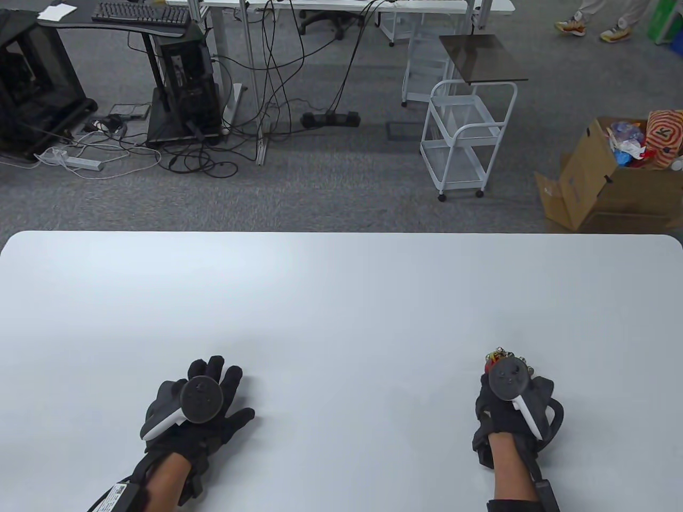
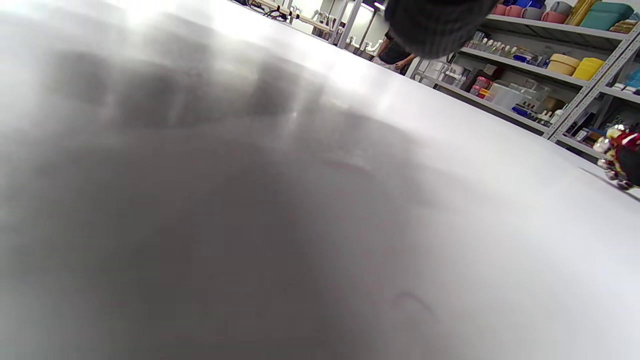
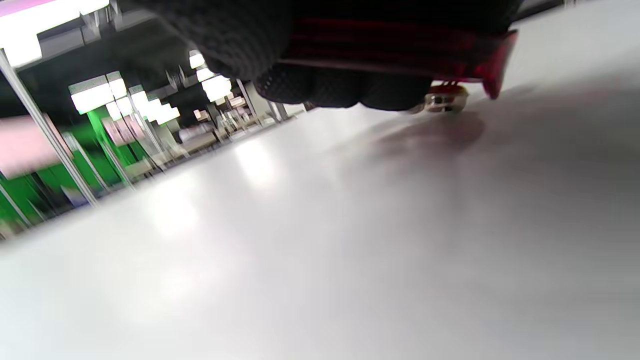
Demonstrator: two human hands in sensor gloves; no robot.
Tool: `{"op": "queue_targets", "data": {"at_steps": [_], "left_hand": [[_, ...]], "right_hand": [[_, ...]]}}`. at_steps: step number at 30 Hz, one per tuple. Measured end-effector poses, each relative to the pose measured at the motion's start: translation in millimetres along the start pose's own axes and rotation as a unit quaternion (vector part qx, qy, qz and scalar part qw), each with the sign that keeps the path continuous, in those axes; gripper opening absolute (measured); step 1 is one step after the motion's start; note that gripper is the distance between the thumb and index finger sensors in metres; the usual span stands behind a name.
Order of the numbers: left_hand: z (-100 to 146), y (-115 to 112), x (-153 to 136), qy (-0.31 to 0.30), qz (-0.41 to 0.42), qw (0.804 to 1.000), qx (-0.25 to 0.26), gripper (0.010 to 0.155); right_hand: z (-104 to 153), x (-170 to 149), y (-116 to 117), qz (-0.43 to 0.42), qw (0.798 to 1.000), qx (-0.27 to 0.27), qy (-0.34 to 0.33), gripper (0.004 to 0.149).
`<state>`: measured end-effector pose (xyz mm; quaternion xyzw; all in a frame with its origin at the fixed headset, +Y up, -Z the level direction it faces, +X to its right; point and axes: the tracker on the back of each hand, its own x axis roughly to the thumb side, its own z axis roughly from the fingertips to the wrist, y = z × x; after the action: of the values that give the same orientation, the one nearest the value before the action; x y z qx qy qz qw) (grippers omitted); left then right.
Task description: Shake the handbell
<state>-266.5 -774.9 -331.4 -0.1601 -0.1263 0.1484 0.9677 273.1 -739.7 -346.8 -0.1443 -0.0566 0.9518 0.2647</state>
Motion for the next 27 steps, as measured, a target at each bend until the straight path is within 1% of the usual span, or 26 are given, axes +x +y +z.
{"op": "queue_targets", "data": {"at_steps": [1,4,6,7,8,10,12,15,18,19,21,22,23,24,26,27], "left_hand": [[0,0,0,-0.001,0.001,1.000,0.001,0.086],[1,1,0,-0.002,0.001,1.000,0.003,0.086],[1,1,0,-0.002,0.001,1.000,0.003,0.086],[1,1,0,-0.002,0.001,1.000,0.003,0.086],[1,1,0,-0.001,-0.001,1.000,0.002,0.086],[1,1,0,-0.001,-0.001,1.000,0.003,0.086],[1,1,0,-0.001,0.000,1.000,0.003,0.086],[1,1,-1,0.000,0.002,1.000,0.001,0.086],[-1,1,-2,0.003,0.006,1.000,0.000,0.086],[-1,0,-2,0.003,0.008,1.000,0.000,0.086],[-1,0,-2,0.001,0.006,1.000,-0.001,0.086],[-1,0,-2,0.000,0.006,1.000,-0.002,0.086],[-1,0,-2,-0.002,0.007,1.000,-0.002,0.086],[-1,0,-1,-0.004,0.007,1.000,-0.002,0.086],[-1,0,-1,-0.006,0.006,1.000,-0.002,0.086],[-1,0,-1,-0.007,0.006,1.000,-0.001,0.087]], "right_hand": [[3,0,-4,-0.064,0.998,-0.002,-0.012,0.047],[11,6,-9,-0.192,0.980,-0.003,-0.043,0.046],[19,21,-9,-0.290,0.952,0.005,-0.094,0.046],[22,25,-8,-0.318,0.942,0.010,-0.107,0.046],[26,32,-6,-0.356,0.926,0.016,-0.120,0.046],[34,48,-3,-0.401,0.905,0.031,-0.141,0.046],[40,59,-1,-0.419,0.894,0.038,-0.156,0.046],[39,76,3,-0.445,0.882,0.065,-0.141,0.046],[34,91,4,-0.440,0.885,0.079,-0.127,0.046],[33,95,7,-0.447,0.883,0.077,-0.126,0.046],[32,99,12,-0.441,0.885,0.081,-0.126,0.046],[32,101,18,-0.443,0.884,0.087,-0.124,0.046],[33,100,25,-0.457,0.876,0.091,-0.121,0.046],[34,100,31,-0.464,0.873,0.093,-0.118,0.046],[36,100,42,-0.460,0.875,0.096,-0.115,0.046],[36,100,46,-0.450,0.881,0.098,-0.110,0.046]]}}
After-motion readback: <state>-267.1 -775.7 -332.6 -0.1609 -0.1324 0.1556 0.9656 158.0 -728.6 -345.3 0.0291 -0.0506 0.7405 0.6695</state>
